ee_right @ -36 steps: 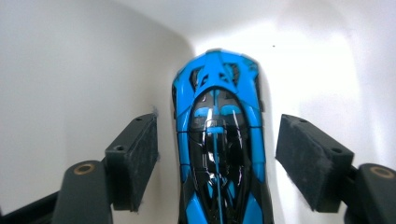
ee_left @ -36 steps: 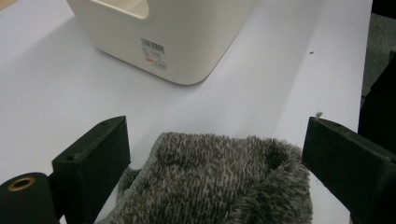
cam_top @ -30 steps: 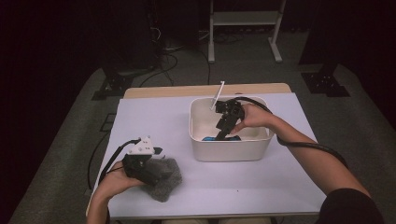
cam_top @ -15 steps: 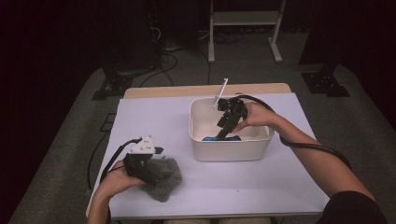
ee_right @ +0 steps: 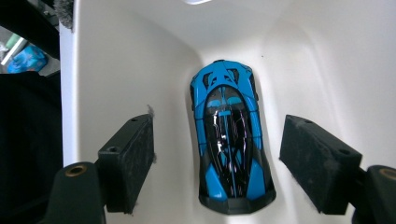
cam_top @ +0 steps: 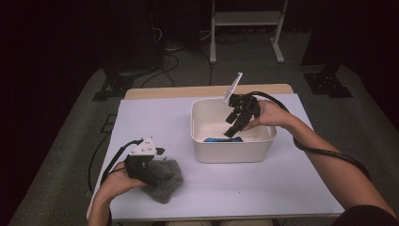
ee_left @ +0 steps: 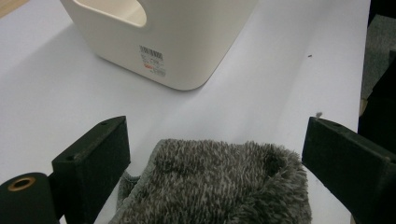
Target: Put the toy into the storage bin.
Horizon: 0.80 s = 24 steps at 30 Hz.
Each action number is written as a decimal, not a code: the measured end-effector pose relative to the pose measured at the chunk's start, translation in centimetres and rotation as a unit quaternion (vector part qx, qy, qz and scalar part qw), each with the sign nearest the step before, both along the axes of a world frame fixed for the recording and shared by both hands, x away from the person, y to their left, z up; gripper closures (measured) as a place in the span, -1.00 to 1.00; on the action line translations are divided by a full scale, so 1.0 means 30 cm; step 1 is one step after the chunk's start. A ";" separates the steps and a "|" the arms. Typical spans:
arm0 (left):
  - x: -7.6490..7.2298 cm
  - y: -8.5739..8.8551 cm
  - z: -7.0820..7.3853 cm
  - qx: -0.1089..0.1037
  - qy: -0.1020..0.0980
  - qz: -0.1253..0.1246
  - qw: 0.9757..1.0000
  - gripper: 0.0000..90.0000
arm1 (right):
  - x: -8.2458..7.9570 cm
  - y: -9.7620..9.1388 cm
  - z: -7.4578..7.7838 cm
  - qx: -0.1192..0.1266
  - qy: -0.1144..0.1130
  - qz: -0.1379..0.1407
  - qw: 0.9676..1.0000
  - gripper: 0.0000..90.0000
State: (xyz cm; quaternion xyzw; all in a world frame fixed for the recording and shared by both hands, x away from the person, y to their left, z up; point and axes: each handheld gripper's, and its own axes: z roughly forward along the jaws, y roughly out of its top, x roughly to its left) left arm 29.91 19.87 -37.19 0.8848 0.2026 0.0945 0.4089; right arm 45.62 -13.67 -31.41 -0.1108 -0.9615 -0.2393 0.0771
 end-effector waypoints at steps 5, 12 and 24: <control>0.000 -0.001 -0.008 0.001 0.004 0.000 1.000 -0.84 | -0.032 -0.039 0.044 0.010 -0.006 -0.012 1.000 -0.45; 0.002 -0.002 -0.007 -0.001 0.003 0.001 1.000 -0.84 | -0.068 -0.101 0.104 0.029 -0.019 -0.026 0.999 -0.45; -0.002 0.000 -0.007 0.003 -0.001 0.003 1.000 -0.84 | -0.129 -0.217 0.183 0.042 -0.042 -0.059 0.996 -0.45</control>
